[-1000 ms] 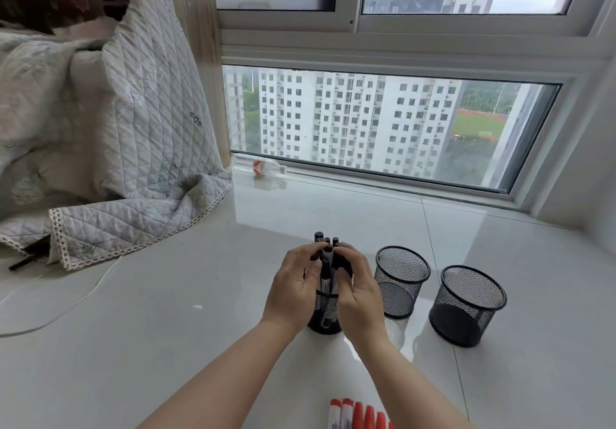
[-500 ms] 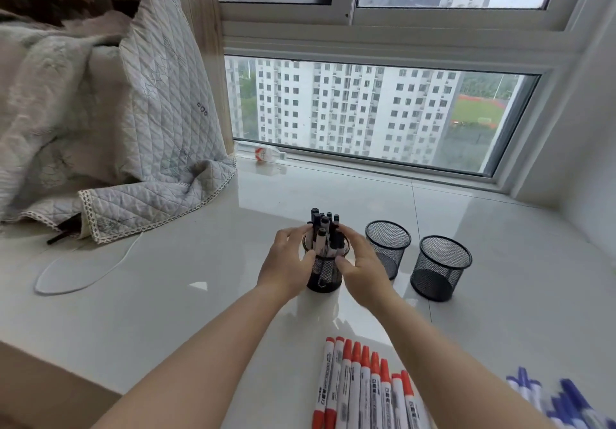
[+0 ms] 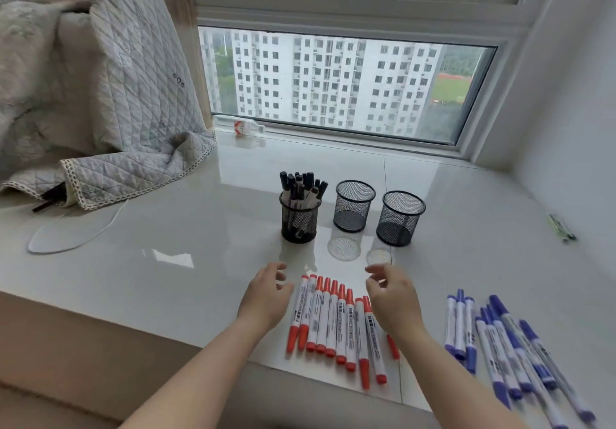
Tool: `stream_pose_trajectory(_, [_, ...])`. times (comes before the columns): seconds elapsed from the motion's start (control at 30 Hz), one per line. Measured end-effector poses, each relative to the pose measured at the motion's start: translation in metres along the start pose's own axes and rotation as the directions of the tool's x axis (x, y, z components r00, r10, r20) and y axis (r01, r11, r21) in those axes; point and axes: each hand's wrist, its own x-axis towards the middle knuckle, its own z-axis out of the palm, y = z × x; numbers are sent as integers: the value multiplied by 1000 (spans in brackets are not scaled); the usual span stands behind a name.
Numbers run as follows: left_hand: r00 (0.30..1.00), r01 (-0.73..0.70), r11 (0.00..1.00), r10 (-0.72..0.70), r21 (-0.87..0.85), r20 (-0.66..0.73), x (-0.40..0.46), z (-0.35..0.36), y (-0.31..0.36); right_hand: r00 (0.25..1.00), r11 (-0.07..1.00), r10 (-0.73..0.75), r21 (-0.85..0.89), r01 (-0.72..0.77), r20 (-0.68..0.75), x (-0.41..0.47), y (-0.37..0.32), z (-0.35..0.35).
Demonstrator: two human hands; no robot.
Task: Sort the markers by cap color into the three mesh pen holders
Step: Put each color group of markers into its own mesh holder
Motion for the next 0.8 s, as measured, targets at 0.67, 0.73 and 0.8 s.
stream_pose_trajectory(0.67, [994, 51, 911, -6, 410, -109, -28, 44, 13, 994, 848, 105, -524, -87, 6, -44, 22, 20])
stream_pose_trajectory(0.73, [994, 46, 916, -2, 399, -112, -28, 44, 12, 994, 845, 109, -527, -90, 5, -43, 23, 23])
stream_pose_trajectory(0.8, [993, 41, 920, 4, 389, -114, -28, 44, 11, 994, 842, 107, -532, -94, -6, -43, 26, 24])
